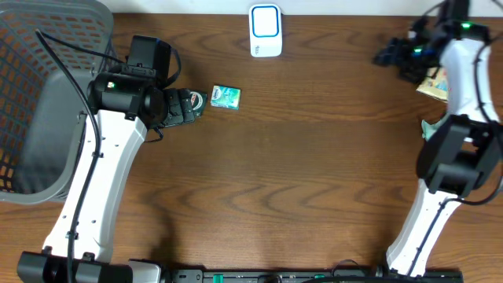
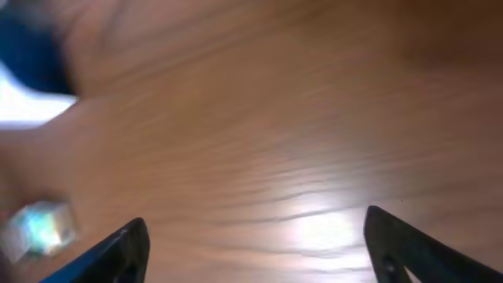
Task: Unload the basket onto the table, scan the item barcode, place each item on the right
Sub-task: 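Move the right gripper left and grasp the white tissue pack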
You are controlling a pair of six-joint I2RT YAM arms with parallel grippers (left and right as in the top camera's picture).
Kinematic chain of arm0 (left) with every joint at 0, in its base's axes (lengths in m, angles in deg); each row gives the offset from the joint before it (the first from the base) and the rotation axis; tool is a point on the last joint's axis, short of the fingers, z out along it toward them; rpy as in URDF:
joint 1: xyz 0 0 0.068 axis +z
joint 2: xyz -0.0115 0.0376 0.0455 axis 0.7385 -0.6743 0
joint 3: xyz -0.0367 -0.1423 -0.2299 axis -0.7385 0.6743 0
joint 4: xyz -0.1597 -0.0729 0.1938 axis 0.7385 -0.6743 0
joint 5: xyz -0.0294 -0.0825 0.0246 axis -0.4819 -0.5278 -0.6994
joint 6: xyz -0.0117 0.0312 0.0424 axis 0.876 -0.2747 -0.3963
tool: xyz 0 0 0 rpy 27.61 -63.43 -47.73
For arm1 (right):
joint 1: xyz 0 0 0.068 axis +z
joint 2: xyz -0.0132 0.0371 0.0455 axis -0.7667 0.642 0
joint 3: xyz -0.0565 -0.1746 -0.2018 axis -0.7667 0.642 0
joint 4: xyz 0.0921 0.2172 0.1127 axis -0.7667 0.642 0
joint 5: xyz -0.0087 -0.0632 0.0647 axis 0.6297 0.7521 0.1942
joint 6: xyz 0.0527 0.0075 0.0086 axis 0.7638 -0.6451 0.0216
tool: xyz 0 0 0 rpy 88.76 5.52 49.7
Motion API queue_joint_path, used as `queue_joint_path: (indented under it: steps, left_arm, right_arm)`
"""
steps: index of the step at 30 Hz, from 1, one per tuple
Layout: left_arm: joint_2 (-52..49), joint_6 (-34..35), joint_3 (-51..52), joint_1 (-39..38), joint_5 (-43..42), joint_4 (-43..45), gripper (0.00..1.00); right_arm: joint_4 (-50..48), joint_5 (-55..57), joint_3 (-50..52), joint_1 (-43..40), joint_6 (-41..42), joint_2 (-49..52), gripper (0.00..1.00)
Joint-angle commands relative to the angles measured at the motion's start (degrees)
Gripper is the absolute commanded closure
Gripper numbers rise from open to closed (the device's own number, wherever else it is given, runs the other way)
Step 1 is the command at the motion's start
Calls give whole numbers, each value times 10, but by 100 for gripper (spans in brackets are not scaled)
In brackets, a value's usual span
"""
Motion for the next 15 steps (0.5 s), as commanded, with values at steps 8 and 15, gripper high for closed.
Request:
queue_joint_path:
  steps: [8,15]
  left_arm:
    - [1,3,-1,1,9,-1,1]
    - [1,3,-1,1,9,-1,1]
  right_arm:
    - [-123,-84,86,196,14,-3,1]
    - [-257,32,97,306,146,-3,2]
